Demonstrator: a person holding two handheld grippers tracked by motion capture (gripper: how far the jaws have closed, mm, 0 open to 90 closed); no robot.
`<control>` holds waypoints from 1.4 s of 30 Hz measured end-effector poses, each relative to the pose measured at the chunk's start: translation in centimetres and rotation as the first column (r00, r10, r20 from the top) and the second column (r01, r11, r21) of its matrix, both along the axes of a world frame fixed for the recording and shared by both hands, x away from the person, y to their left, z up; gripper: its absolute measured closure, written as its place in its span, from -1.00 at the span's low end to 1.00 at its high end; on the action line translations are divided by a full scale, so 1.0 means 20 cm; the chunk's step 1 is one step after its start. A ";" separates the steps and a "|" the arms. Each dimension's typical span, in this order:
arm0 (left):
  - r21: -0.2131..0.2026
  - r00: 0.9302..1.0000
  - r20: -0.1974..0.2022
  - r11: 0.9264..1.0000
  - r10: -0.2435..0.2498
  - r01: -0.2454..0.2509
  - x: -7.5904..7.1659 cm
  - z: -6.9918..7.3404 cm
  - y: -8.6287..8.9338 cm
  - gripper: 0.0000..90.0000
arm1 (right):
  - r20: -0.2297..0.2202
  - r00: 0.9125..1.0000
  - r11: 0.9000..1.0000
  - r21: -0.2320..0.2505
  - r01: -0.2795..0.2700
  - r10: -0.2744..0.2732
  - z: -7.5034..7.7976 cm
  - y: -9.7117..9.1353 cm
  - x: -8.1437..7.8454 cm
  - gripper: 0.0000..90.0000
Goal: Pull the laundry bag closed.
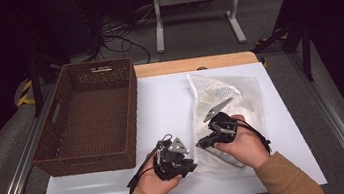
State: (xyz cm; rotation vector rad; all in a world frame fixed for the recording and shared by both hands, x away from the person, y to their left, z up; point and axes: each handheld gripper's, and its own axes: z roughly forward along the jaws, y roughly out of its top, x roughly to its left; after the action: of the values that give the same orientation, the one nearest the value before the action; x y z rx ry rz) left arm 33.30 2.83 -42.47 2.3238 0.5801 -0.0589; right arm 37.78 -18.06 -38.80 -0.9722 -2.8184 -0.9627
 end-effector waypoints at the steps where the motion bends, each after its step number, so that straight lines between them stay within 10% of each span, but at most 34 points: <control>1: -0.007 1.000 -0.002 1.000 0.005 -0.005 0.01 0.01 0.01 0.69 | 0.002 1.000 1.000 0.001 -0.002 0.002 0.00 0.00 0.00 0.93; 24: -0.031 0.995 -0.070 0.997 0.067 -0.069 0.20 -0.03 -0.07 0.68 | 0.010 1.000 1.000 0.007 -0.017 0.017 0.00 0.00 -0.01 0.93; 42: 0.027 0.996 0.049 0.997 0.071 -0.072 0.16 0.01 -0.08 0.98 | -0.009 1.000 0.999 0.040 -0.011 0.011 -0.01 -0.02 -0.01 0.92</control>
State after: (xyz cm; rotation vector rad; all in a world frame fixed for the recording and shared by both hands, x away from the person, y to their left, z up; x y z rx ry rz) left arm 36.49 1.32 -42.29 2.3232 0.6434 0.0392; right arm 37.63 -18.55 -39.08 -0.9534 -2.7825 -1.0062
